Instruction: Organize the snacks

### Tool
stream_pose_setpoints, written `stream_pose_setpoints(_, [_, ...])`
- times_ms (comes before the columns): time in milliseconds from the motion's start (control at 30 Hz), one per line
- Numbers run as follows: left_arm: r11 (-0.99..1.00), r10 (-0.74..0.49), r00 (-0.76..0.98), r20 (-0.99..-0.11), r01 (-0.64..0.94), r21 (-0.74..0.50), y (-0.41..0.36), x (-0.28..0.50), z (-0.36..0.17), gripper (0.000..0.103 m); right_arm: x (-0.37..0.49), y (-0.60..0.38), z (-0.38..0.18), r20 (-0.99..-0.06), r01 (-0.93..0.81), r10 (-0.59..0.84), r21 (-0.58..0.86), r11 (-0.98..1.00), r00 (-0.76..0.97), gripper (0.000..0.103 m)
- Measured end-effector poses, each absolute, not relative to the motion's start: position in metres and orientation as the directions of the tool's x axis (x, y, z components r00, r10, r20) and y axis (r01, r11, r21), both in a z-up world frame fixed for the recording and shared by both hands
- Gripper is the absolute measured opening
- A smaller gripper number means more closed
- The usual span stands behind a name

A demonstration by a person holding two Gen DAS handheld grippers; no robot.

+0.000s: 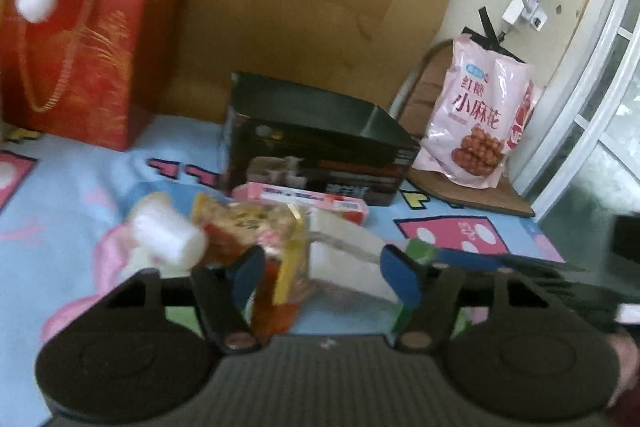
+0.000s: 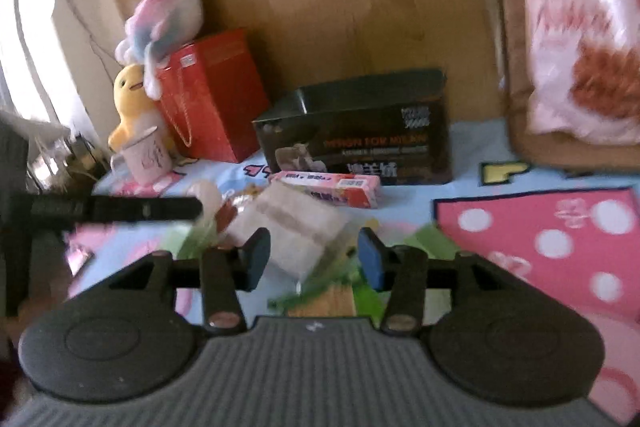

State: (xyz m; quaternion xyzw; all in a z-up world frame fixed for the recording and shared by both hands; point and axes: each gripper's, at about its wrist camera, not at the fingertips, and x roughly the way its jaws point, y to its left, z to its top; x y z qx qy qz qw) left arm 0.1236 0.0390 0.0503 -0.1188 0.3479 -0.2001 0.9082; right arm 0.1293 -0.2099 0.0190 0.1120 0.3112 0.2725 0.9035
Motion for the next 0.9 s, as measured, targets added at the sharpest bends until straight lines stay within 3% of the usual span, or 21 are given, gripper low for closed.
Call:
stream_pose_setpoints(33, [0.894,-0.442,0.669,-0.598,0.277,-0.351,0.035,0.130,0.048,0.057,0.139,-0.203,0.015,-0.533,-0.431,0.563,0.362,0.827,0.632,0.057])
stream_pose_setpoints(67, [0.897,-0.437,0.659,-0.612,0.274,-0.346,0.031,0.137,0.045,0.055,0.144,-0.195,0.008,-0.567,-0.447,0.561,0.341,0.827,0.603,0.069])
stream_pose_setpoints(133, [0.900,-0.435,0.621,-0.652,0.266,-0.346,0.025,0.148,0.036,0.038,0.147,-0.179,-0.005,-0.615,-0.539,0.595,0.307,0.785,0.517,0.078])
stream_pose_setpoints(167, [0.898,-0.438,0.595,-0.674,0.257,-0.356,0.024,0.151,0.030,0.034,0.141,-0.171,-0.006,-0.612,-0.577,0.590,0.252,0.777,0.527,0.085])
stream_pose_setpoints(233, [0.887,-0.458,0.583,-0.671,0.258,-0.382,0.024,0.146,0.023,0.031,0.129,-0.153,-0.009,-0.632,-0.603,0.527,0.116,0.789,0.568,0.086])
stream_pose_setpoints(333, [0.886,-0.461,0.586,-0.666,0.256,-0.387,0.024,0.133,0.022,0.028,0.109,-0.139,-0.013,-0.599,-0.607,0.480,-0.014,0.794,0.642,0.062])
stream_pose_setpoints(367, [0.888,-0.456,0.594,-0.663,0.252,-0.385,0.024,0.128,0.025,0.028,0.106,-0.141,-0.013,-0.585,-0.593,0.470,-0.023,0.805,0.661,0.043])
stream_pose_setpoints(667, [0.880,-0.469,0.709,-0.526,0.327,-0.344,0.021,0.123,0.081,0.028,0.101,-0.153,0.027,-0.375,-0.537,0.469,-0.100,0.837,0.800,0.042])
stream_pose_setpoints(900, [0.926,-0.371,0.785,-0.496,0.268,-0.268,-0.004,0.215,0.103,0.029,0.200,-0.146,0.057,-0.381,-0.439,0.374,-0.099,0.893,0.846,0.042])
